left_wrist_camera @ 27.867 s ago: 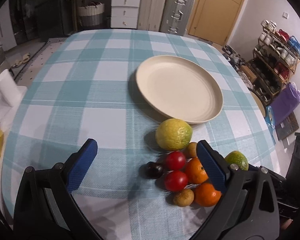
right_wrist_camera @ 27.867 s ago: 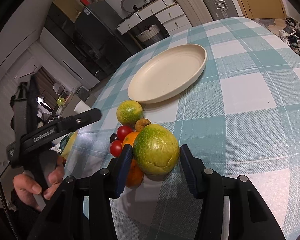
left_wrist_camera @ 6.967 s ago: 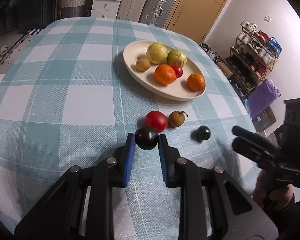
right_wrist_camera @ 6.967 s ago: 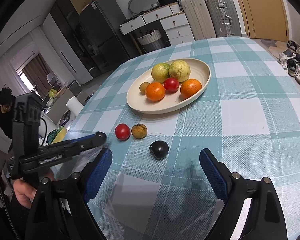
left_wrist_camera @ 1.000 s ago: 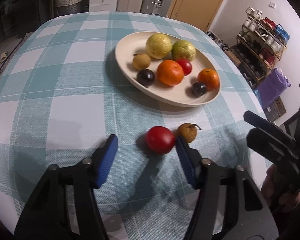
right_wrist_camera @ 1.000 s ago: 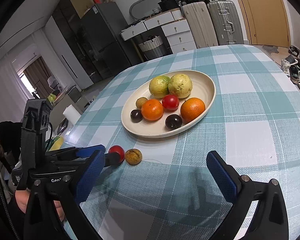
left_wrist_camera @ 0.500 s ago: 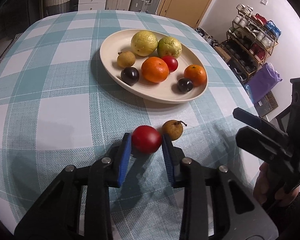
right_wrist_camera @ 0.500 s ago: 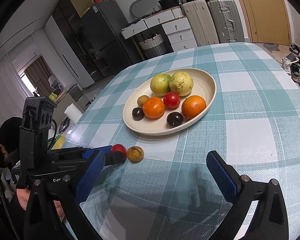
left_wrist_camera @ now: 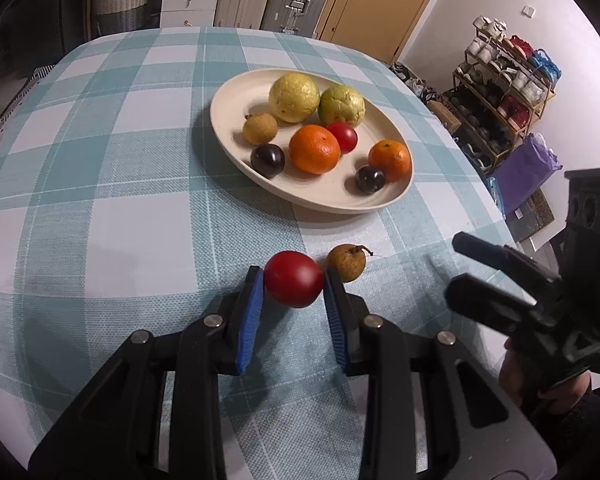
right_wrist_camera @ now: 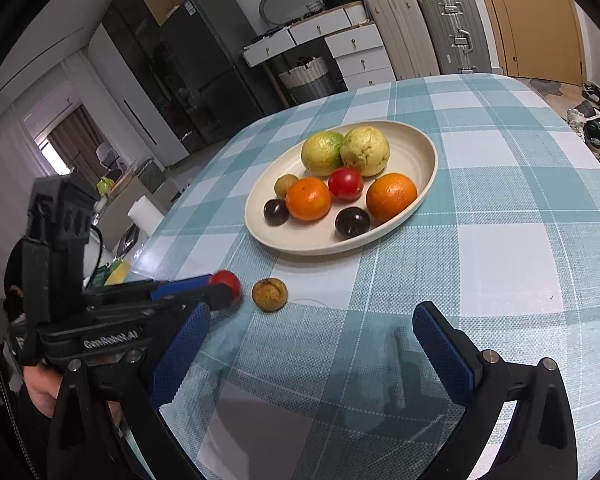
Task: Organize fruits
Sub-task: 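Grasp the red tomato with the left gripper while the right grasps the brown fruit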
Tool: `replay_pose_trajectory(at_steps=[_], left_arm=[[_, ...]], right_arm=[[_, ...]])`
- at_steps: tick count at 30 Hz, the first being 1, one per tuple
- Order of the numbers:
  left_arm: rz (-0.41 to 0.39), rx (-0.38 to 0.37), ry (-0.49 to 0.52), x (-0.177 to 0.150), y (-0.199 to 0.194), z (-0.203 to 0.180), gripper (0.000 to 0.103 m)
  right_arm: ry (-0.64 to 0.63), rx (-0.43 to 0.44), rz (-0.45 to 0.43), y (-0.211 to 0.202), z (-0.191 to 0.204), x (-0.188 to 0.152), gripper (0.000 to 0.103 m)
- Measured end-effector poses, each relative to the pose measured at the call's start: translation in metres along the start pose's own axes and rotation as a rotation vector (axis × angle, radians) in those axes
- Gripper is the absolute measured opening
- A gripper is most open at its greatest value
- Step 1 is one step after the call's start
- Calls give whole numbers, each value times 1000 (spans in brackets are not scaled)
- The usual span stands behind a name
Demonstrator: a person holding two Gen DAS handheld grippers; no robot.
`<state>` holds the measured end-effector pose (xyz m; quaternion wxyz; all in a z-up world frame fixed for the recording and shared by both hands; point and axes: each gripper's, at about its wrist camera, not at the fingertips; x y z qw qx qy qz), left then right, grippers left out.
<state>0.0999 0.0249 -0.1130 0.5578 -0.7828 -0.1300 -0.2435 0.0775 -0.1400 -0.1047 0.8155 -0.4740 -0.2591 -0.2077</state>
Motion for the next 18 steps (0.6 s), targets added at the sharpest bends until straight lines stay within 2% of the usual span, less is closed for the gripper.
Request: replay_pose_trajectory(at_steps=[14,15,18], left_arm=[[-90,-6,-76,1,-45,27,28],[-89,-9,-82,0,-47,30,28],[-87,-5,-90,-1,-48,35,28]], right_arm=[[-88,-40,41,30,21,6,102],[-99,-39,49,34,23,7,101],[-107,-40,70,44,25,10,88]])
Point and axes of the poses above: each gripper's, at about its wrist camera, not at the fingertips, and y roughly the way its jaws point, z to its left, x to its top, and after that the axes turned 2 degrees about x, right-handed
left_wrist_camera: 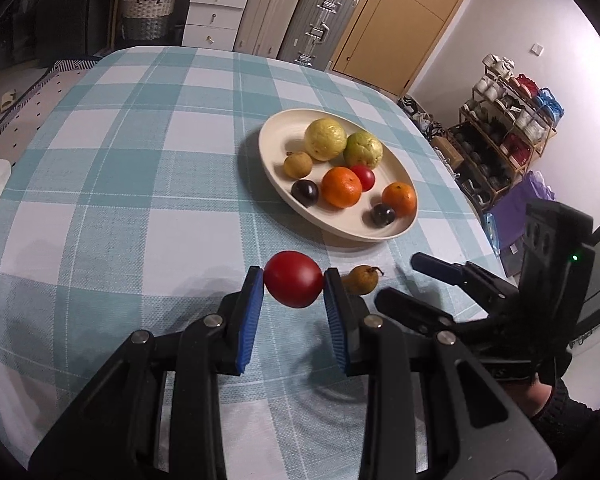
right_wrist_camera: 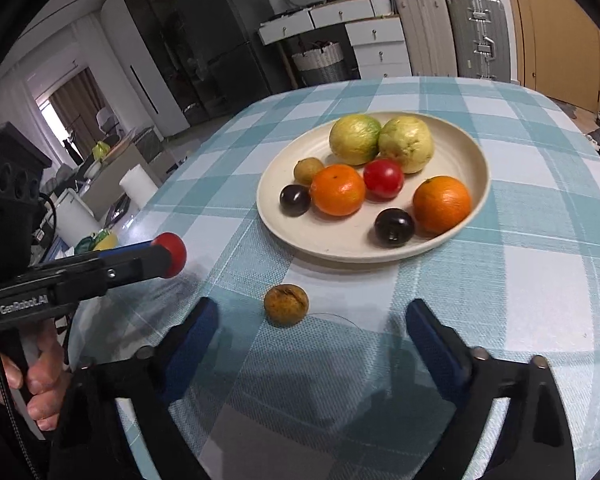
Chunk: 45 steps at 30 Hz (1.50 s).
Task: Organize fruits
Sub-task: 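Grasp the red tomato with the left gripper while the right grasps the brown fruit, then carry the tomato and brown fruit onto the cream plate and open both grippers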
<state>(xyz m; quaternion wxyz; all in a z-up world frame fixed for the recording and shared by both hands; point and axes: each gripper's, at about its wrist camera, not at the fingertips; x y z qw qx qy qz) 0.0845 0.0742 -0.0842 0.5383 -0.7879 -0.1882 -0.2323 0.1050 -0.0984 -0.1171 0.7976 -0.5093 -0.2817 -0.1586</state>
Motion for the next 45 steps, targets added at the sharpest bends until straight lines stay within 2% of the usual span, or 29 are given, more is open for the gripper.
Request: replay_pose_trajectory(at_steps=[8,10,14,16,20,35,42,45], left_arm=[[5,1,-23,-3,2,11,28],[6,2,-30,-3,3,13,28],[8,1,-32,-4,3,14,28],[8,0,-33,-5,4,15,28],[14,-2,-38,-8,6,17,28],[22,-12,-37,-5,7,14,28],[2,-27,-8,12,5,3,28],[4,-58,-8,22,8,-3,28]], right_arm=[[-42,-33,26,13,12,2,71],[-48,-35,35,16,14,3,57],[-52,-41,58,21,16,3,48],[-59,-46,54,20,19,2,39],[-66,-45,57,21,21,0,28],[-2,-1,14,9,10,2,27],[2,38,-79,-16,9,9,27],[-8,39,-125,-29,7,17,27]])
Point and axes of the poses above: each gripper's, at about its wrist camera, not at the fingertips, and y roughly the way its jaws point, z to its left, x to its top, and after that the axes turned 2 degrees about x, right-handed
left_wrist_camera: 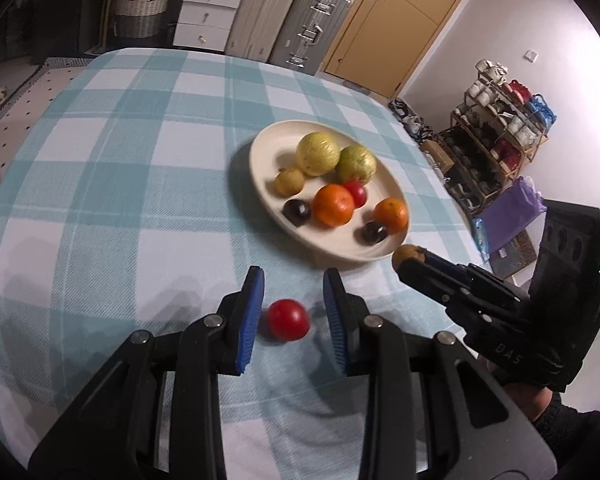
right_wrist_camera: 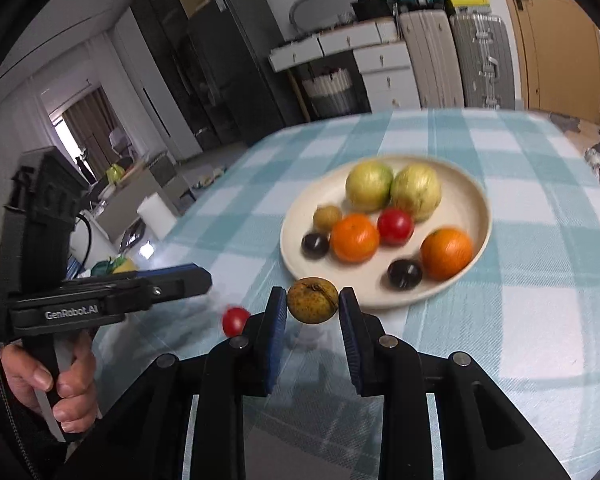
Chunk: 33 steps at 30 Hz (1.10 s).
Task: Organize fruits
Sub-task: 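Carry the tomato and brown fruit onto the cream plate and open both grippers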
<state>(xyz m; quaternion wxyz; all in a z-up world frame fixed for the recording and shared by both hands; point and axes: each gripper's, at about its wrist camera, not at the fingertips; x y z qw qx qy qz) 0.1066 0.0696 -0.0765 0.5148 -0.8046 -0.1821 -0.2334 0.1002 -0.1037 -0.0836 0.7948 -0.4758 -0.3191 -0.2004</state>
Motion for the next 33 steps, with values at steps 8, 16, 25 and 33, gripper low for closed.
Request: replay_pose_trajectory(at_steps=[8,16,25,33], left_arm=[[22,-27,2,16,18,-9,28],[115,-5,16,-1,48,-4,39],[143,27,58,-2,77,-21,41],[127,47,74,5,88,-29,38]], right_arm=[[3,-6,-11,0,-12,16,27],[24,15,5,7,-23,5,27],[60,10,-7,0,-36,-2,27],[74,13,-17,-4,-41,-4,27]])
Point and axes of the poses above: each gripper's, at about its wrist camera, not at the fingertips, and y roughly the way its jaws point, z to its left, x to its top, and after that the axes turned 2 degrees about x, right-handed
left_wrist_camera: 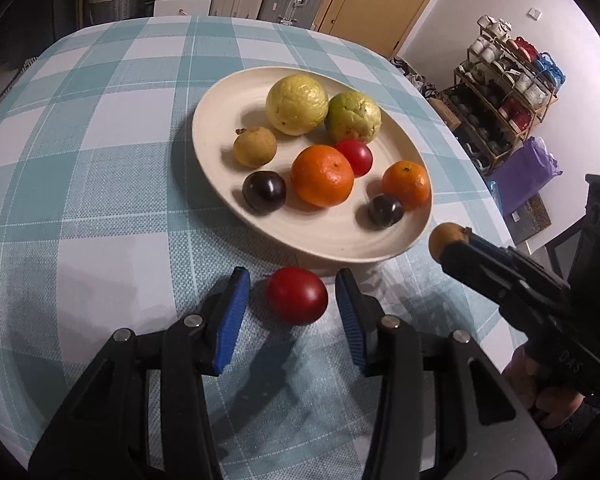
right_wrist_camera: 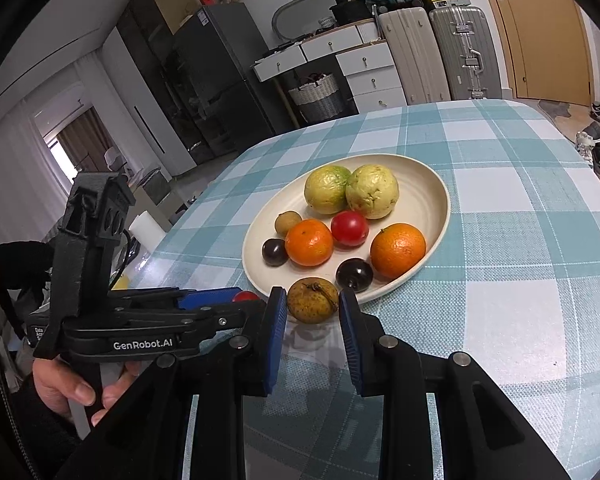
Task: Organize fruits
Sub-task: 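Carry the tomato and brown fruit onto the cream plate and open both grippers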
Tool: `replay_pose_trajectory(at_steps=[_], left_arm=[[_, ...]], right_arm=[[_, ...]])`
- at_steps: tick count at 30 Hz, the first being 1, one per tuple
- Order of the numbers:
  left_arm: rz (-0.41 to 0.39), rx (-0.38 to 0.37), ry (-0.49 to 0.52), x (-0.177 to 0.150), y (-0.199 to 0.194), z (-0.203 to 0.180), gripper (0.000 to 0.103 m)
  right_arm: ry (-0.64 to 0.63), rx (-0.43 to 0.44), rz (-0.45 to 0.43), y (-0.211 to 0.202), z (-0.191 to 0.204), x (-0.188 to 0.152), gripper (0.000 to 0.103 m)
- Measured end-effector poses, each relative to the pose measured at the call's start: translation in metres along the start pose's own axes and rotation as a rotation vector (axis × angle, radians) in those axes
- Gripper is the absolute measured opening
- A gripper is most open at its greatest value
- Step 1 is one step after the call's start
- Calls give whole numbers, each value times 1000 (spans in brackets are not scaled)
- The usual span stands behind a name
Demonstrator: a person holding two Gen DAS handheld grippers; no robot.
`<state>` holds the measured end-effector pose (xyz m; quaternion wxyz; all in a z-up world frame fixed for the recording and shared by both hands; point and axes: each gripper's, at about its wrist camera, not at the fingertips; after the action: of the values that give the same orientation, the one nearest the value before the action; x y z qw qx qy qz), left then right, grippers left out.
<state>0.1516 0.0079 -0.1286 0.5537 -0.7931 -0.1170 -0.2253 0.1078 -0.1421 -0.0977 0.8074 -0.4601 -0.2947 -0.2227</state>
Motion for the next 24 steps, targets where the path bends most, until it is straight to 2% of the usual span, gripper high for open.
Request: replay_pose_trajectory(at_steps=[2,11,16,24], left_arm=[[-2,-6,7,-1,-1,-2,27],[-61,-15,49,-2,-29,-12,27],[-87,-28,66,12,-43,-16,27],[-94,-41,63,39,-42,-18,27]], right_arm=[[0,-1,-3,-1,0,-1,27],[-15,7,-12,-3,2,2,27],[-18,13,-13,-1,3,10,27],[-26,9,-16,7,2,24,27]])
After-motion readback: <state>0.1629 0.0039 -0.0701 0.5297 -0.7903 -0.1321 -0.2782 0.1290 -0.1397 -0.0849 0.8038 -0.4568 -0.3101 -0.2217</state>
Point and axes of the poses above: each gripper's, at about its wrist camera, not at the fingertips, and y roughly the way its jaws point, z to its left, x to its top, and after that the axes turned 2 degrees about x, right-handed
